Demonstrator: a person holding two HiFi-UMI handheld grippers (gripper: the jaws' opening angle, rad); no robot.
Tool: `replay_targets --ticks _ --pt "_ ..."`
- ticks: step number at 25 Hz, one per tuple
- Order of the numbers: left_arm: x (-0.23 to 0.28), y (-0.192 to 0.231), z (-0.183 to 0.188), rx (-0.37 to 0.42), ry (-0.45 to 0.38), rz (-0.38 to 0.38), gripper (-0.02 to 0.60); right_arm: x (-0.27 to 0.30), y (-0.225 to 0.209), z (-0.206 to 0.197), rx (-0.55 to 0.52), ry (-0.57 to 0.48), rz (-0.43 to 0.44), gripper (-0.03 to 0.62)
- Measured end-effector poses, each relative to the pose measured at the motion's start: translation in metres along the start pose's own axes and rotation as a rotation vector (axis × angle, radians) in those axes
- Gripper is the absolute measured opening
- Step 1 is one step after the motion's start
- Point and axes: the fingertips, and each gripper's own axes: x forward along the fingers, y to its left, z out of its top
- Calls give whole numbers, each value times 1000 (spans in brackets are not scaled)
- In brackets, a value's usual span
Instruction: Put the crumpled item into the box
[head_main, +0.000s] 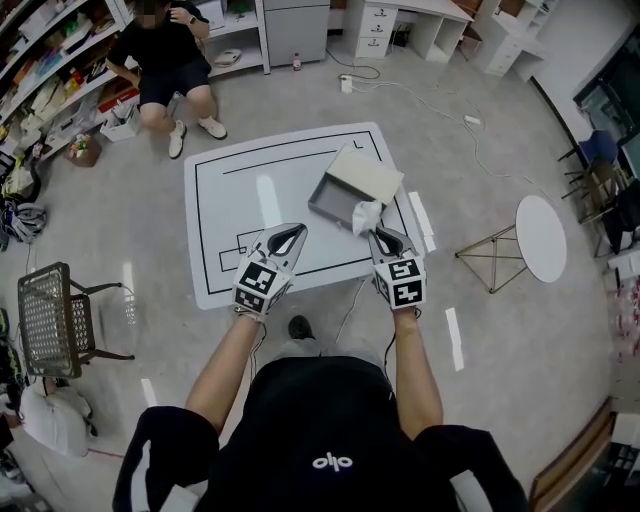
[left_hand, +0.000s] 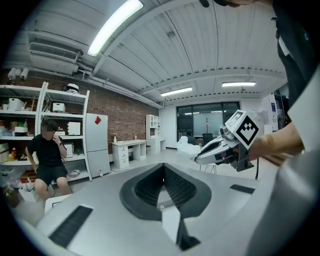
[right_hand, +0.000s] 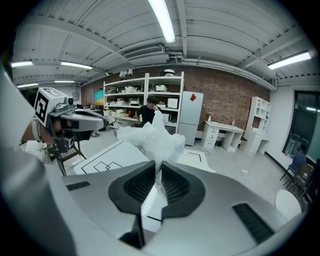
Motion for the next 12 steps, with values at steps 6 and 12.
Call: replay_targets --ticks 6,12 --pt "10 17 -6 -14 -9 -13 6 19 -4 6 -10 17 -11 44" --pt "20 32 -7 -33 4 -6 7 38 -10 13 -22 28 -4 44"
